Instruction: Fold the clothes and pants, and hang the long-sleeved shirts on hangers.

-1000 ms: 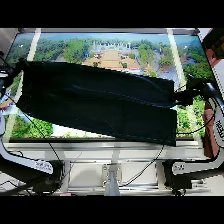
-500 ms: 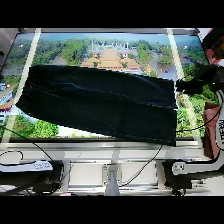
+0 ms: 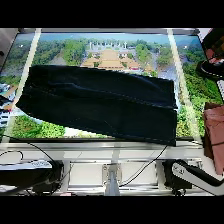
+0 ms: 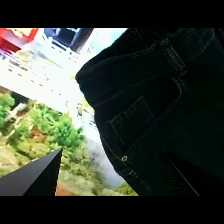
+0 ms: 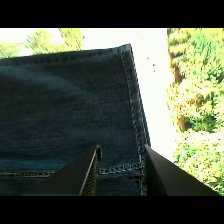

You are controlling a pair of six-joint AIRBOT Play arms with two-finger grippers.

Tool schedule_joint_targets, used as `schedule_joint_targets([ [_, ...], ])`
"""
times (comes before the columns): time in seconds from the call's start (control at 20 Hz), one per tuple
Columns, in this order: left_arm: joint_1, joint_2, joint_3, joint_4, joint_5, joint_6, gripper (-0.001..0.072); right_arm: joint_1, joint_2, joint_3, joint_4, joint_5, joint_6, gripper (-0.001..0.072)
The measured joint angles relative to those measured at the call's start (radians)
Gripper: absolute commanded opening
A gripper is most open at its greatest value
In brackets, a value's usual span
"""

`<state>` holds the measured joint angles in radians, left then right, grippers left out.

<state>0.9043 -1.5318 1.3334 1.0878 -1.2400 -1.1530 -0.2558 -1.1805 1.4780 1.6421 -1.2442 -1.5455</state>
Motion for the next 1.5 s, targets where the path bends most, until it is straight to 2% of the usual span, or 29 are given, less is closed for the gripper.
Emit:
schedule_joint_targets([
  [0.15,0.005,-0.017,-0.102,-0.066,0.058,-0.004,0.07,0.0,0.085,0.002,0.0,-0.005,0.0,0.0311],
  [0.35,0.005,-0.034,-0.237,-0.187,0.206,-0.007,0.0691,0.0,0.137,0.002,0.0,-0.006,0.0,0.0311],
  [0.4,0.005,-0.042,-0.256,-0.213,0.237,-0.007,0.0635,0.0,0.143,0.002,0.001,-0.006,0.0,0.0311],
  [0.45,0.003,-0.05,-0.269,-0.237,0.264,-0.006,0.061,0.0,0.147,0.002,0.001,-0.006,0.0,0.0311],
  [0.6,-0.014,-0.075,-0.29,-0.331,0.322,0.035,0.0607,0.0,0.153,0.002,0.004,-0.006,0.0,0.0311],
  [0.65,-0.023,-0.085,-0.294,-0.359,0.341,0.052,0.0531,0.0,0.155,0.002,0.006,-0.006,0.0,0.0311],
  [0.8,-0.058,-0.111,-0.301,-0.403,0.406,0.08,0.008,0.0,0.156,0.002,0.008,-0.006,0.005,0.0311],
  [0.9,-0.075,-0.111,-0.304,-0.432,0.422,0.111,0.0074,0.0,0.157,0.002,0.007,-0.009,0.006,0.03],
  [0.95,-0.08,-0.104,-0.304,-0.448,0.422,0.136,0.0074,0.0,0.157,0.002,0.005,-0.018,0.006,0.0142],
  [1.0,-0.084,-0.089,-0.304,-0.465,0.417,0.162,0.0073,0.0,0.158,0.002,0.004,-0.03,0.006,0.0025],
  [1.15,-0.088,-0.005,-0.307,-0.48,0.381,0.211,0.0073,0.0,0.158,0.002,0.001,-0.074,-0.005,0.0018],
  [1.25,-0.089,0.075,-0.323,-0.44,0.364,0.205,0.0072,0.0,0.164,-0.008,0.001,-0.103,-0.011,0.0018],
  [1.5,-0.068,0.267,-0.419,-0.307,0.386,0.098,0.0073,0.0,0.27,-0.198,0.04,-0.135,-0.017,0.0018],
])
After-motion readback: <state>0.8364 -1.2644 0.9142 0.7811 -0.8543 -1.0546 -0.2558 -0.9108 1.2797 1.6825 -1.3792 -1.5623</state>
